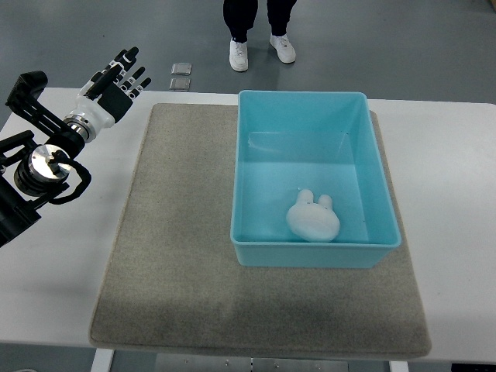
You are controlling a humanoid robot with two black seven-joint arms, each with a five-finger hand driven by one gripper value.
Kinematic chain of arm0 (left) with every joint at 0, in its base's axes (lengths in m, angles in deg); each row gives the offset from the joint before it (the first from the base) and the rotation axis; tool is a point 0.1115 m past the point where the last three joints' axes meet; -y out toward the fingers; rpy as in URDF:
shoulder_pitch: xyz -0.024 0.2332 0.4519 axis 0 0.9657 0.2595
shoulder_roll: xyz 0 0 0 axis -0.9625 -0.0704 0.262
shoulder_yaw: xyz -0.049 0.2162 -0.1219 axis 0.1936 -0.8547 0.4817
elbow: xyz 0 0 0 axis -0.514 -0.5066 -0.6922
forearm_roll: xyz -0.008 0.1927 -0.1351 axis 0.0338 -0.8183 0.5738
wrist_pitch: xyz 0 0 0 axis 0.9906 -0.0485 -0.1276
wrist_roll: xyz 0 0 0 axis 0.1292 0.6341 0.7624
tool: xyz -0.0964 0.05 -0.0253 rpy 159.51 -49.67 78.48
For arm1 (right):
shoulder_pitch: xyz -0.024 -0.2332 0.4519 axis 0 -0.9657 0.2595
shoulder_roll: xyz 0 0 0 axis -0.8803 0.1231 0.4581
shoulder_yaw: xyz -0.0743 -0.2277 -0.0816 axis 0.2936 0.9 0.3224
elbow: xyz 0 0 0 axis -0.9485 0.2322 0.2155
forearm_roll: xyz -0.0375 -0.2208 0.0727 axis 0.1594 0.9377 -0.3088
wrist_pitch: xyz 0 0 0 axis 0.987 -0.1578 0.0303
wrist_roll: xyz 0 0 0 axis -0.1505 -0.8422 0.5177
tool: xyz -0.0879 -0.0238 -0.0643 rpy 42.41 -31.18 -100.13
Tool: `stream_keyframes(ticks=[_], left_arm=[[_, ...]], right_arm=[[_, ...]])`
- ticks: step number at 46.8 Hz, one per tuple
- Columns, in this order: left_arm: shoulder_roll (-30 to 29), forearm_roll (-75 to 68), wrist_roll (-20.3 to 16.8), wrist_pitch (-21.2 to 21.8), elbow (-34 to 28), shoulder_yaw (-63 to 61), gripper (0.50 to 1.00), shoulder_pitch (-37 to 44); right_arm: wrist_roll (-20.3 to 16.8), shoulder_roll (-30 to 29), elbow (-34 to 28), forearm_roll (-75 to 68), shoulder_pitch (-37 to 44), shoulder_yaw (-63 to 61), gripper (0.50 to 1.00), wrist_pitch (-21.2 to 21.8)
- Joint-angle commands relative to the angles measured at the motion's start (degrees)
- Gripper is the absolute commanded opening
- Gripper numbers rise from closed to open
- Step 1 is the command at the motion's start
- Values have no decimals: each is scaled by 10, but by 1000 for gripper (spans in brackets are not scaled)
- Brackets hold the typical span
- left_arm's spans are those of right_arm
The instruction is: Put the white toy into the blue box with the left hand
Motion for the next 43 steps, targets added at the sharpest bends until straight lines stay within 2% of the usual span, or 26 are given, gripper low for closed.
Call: stream_keyframes(ticks=[1,11,43], left_arm=[[-2,0,0,-4,1,5,1000,0],[-8,-1,0,-21,1,25,1000,0],[-9,-1,0,-21,0,31,1000,0]], right_arm=[[0,0,0,0,0,0,936,0],[0,0,0,0,0,-1,936,4],[-1,0,-11,1,3,-1,936,7]])
